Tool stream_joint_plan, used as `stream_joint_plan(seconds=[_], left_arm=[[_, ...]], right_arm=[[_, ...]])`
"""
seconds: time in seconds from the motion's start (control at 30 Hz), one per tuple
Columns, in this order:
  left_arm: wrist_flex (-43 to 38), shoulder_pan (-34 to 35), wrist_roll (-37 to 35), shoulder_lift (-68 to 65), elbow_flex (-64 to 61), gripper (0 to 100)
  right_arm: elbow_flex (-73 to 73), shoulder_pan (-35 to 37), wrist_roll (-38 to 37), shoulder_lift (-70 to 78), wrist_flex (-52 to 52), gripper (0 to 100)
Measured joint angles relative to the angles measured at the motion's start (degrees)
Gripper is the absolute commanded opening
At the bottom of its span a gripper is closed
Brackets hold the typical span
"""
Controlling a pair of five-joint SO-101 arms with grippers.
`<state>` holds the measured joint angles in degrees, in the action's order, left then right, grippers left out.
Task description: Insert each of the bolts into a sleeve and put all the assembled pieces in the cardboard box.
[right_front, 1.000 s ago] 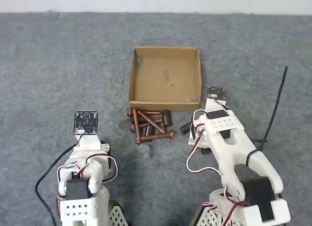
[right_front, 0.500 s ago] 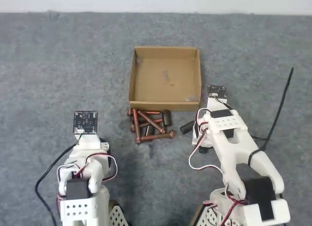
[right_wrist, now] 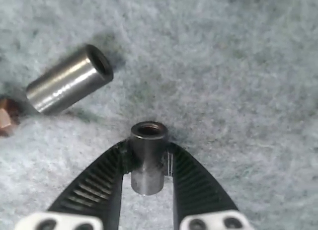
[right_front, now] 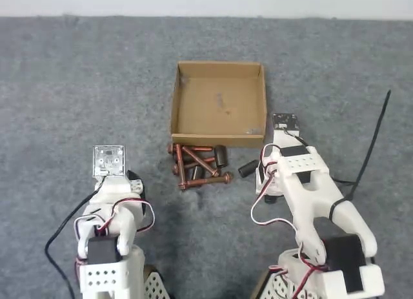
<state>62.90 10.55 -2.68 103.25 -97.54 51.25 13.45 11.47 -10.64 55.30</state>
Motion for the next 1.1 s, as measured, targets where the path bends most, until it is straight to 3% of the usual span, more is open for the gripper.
stream_joint_plan(seconds=[0.43, 0.73, 1.1], left_arm=[[-11.0, -0.1, 0.0, 0.0, 0.0, 1], [-10.8, -0.1, -1.9, 0.0, 0.4, 1], [-3.5, -0.1, -2.9, 0.0, 13.2, 1]], right_arm=[[0.1, 0.0, 0.0, -0.3, 0.0, 0.6], [0.1, 0.0, 0.0, -0.4, 0.0, 0.6], [0.1, 0.0, 0.0, -0.4, 0.0, 0.6]])
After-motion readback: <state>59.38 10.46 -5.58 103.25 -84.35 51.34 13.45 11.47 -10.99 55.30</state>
